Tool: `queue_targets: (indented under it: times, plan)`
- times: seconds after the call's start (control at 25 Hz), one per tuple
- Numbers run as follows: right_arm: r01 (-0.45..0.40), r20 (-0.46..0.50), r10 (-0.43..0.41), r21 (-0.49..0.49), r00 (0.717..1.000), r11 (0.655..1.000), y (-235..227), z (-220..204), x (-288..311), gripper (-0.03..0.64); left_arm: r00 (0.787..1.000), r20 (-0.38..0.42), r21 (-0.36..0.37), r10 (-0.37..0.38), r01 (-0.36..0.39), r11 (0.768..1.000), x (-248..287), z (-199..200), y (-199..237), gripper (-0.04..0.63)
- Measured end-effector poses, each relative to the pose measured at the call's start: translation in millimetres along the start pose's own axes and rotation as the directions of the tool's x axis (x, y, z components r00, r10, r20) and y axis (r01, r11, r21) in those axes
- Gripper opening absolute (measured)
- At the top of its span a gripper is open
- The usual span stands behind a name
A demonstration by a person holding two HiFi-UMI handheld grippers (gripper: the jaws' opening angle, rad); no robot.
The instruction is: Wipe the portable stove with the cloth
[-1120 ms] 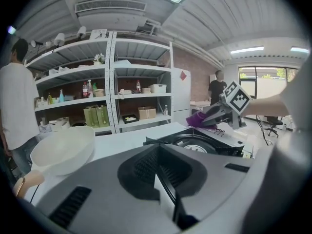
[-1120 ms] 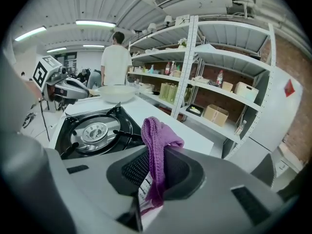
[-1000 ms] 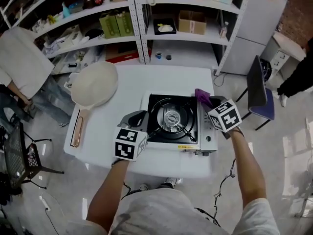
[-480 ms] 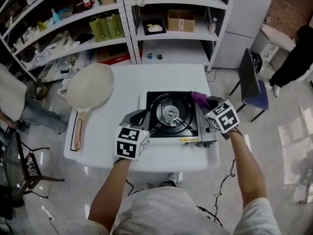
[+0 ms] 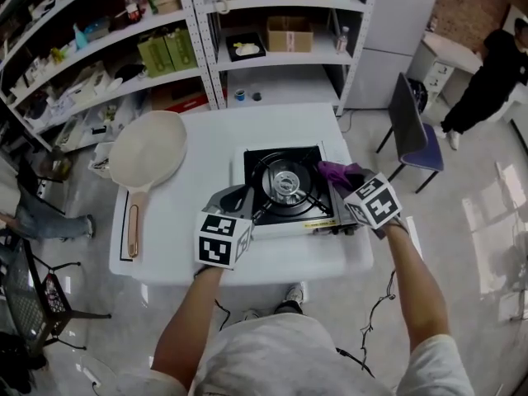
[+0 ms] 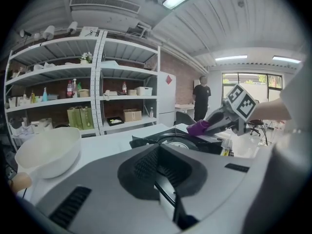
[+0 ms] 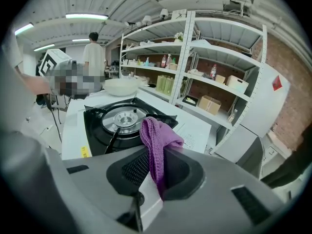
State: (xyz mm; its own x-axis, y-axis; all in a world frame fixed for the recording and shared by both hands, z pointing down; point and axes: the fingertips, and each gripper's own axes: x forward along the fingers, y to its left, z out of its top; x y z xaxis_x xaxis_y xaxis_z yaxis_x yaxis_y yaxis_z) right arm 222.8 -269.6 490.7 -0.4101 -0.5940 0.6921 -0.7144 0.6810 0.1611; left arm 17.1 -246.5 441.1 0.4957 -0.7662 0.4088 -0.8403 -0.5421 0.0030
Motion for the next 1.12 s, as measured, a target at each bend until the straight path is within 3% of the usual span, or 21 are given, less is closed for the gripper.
queue_targets:
  times: [1.12]
  plan:
    - [0.122, -0.062, -0.115, 0.123, 0.991, 0.985, 56, -45, -52, 0.061, 0.988, -0.016, 0.038, -0.154, 0.154, 0.987, -31, -26, -20, 0.003]
